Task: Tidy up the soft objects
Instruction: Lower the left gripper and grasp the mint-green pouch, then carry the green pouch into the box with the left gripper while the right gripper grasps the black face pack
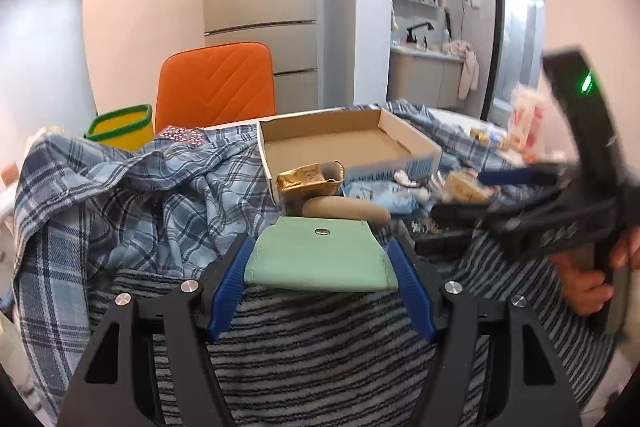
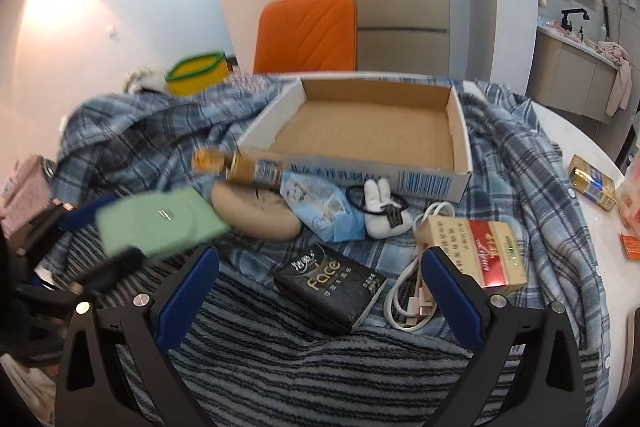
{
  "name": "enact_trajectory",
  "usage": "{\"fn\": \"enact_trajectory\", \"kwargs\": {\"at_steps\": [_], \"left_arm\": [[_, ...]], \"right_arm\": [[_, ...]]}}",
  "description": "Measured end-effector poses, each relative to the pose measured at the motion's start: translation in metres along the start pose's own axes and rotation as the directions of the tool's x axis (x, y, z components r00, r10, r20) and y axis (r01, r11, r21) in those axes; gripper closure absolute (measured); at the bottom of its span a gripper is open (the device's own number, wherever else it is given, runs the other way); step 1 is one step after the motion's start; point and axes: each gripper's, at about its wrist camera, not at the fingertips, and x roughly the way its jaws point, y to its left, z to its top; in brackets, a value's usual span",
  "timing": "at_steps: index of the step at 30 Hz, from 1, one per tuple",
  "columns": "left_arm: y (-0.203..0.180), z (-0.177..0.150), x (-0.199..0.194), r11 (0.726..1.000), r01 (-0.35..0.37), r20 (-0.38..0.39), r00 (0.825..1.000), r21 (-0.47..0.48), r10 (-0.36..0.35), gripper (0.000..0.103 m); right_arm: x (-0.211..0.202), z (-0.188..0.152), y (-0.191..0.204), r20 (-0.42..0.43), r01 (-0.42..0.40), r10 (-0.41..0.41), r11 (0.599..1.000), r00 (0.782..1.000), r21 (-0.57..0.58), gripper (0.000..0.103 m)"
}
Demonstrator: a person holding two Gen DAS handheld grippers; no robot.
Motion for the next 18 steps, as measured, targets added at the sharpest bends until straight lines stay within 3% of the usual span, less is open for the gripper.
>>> {"fn": "enact_trajectory", "kwargs": {"at_steps": [3,8,15,18], "left_arm": [[0.01,0.004,-0.006,0.999,0.023,0.032,0.999,-0.038,-0.022,0.035],[0.009,0.002,-0.023,0.999,-0.016,0.137,0.99,-0.031,0.02,0.035],[0.007,0.002,-0.033,0.999,-0.035,0.224,0.974,-0.023,0.039,0.035],[0.005,0.002,-0.033,0.999,-0.042,0.228,0.973,-0.014,0.045,0.035]], "right_arm": [[0.019,0.002,-0.001,-0.077,0.002,-0.002,1.0,0.997,0.001,0.004],[0.043,-0.001,-0.002,-0.176,-0.007,0.008,1.0,0.984,0.007,0.009],[0.053,-0.003,0.003,-0.209,0.011,-0.012,1.0,0.978,-0.007,0.012],[0.057,-0.005,0.004,-0.218,0.016,-0.019,1.0,0.976,-0.013,0.023]]}}
